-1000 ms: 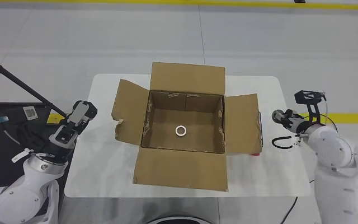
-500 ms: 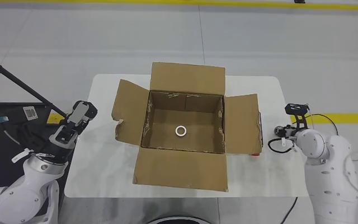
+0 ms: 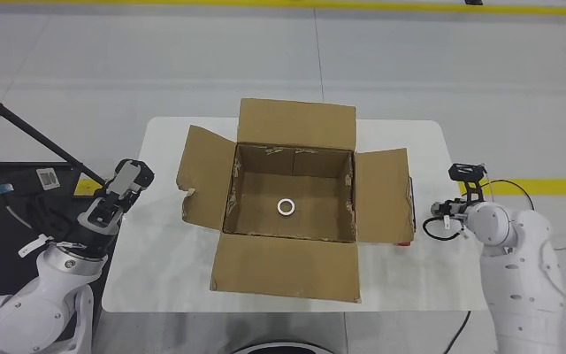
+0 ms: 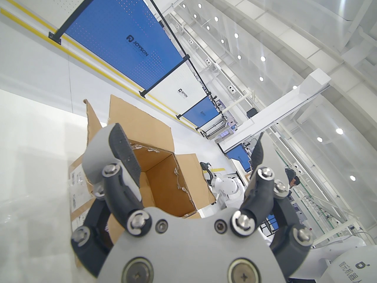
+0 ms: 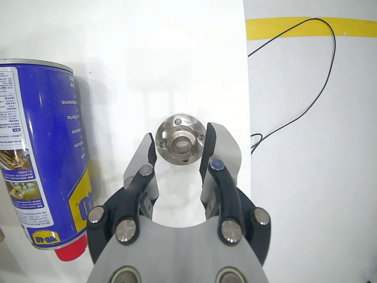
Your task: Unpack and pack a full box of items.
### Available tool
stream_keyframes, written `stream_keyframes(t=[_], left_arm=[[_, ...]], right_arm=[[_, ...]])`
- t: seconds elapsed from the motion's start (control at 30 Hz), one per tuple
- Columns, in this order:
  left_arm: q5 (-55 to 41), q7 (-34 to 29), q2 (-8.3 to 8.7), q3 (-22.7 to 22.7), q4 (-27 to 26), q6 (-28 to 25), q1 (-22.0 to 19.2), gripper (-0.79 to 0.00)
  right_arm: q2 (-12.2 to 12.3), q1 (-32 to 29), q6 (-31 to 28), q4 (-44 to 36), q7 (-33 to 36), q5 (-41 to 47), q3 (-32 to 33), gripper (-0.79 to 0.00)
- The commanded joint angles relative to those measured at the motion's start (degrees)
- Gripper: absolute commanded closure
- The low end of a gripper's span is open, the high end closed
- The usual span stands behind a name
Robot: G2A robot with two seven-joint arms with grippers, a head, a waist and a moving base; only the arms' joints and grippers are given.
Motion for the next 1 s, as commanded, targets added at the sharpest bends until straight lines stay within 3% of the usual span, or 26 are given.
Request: stream_keyframes(t=[0.0, 0.2, 0.27, 0.47, 0.63, 0.73, 0.87, 0.97], left_arm=[[0.0, 0.0, 0.00, 0.0, 0.0, 0.0, 0.0, -0.785], [0.0, 0.0, 0.00, 0.0, 0.0, 0.0, 0.0, -0.785], [0.0, 0.0, 0.00, 0.0, 0.0, 0.0, 0.0, -0.785], [0.0, 0.0, 0.00, 0.0, 0.0, 0.0, 0.0, -0.785], [0.0, 0.0, 0.00, 0.0, 0.0, 0.0, 0.0, -0.785], [0.0, 0.0, 0.00, 0.0, 0.0, 0.0, 0.0, -0.785], [0.0, 0.0, 0.00, 0.0, 0.0, 0.0, 0.0, -0.785], [0.0, 0.0, 0.00, 0.0, 0.0, 0.0, 0.0, -0.785]], right_arm=[[0.1, 0.0, 0.4, -1.7, -0.7, 0.4, 0.6, -0.385], [0.4, -1.1, 1.3, -18.4, -2.3, 3.8, 3.3, -0.477], [0.3, -1.2, 1.6, -24.8, -2.0, 5.3, 2.8, -0.579], [-0.3, 2.6, 0.3, -36.9, -1.5, 11.4, -6.5, -0.683], [-1.6, 9.7, -2.2, -34.9, -0.2, 17.3, -20.6, -0.686], [-3.0, 14.1, -2.9, -30.2, 1.1, 20.2, -30.3, -0.563], [-5.1, 19.2, -2.0, -21.8, 2.1, 22.0, -40.9, -0.573], [-6.7, 22.0, -1.0, -15.0, 2.5, 22.1, -47.1, -0.533]])
